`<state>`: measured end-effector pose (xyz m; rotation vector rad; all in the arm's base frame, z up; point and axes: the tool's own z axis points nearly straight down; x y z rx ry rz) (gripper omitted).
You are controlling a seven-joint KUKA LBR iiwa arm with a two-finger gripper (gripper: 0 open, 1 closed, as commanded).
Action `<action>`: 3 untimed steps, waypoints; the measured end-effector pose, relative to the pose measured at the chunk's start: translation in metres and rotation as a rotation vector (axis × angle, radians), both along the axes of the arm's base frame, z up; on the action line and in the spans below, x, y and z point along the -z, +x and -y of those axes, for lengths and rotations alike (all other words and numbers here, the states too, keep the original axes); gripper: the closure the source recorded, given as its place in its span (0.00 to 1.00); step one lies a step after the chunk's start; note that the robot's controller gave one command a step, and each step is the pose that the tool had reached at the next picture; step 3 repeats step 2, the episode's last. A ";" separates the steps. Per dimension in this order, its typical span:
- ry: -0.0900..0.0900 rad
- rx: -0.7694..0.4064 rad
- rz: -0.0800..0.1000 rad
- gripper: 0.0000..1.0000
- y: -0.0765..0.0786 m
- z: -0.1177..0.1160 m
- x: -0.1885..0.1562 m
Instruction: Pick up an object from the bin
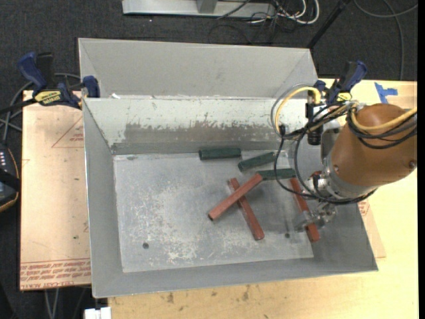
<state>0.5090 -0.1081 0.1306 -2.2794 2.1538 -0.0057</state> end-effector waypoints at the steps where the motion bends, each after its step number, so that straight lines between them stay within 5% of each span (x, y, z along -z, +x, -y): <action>1: 0.001 0.004 -0.002 1.00 0.001 -0.001 -0.036; 3: 0.001 0.009 -0.005 1.00 0.002 -0.002 -0.038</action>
Offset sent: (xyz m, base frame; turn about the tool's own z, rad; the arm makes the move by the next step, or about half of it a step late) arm 0.0001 0.0000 0.0342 0.0000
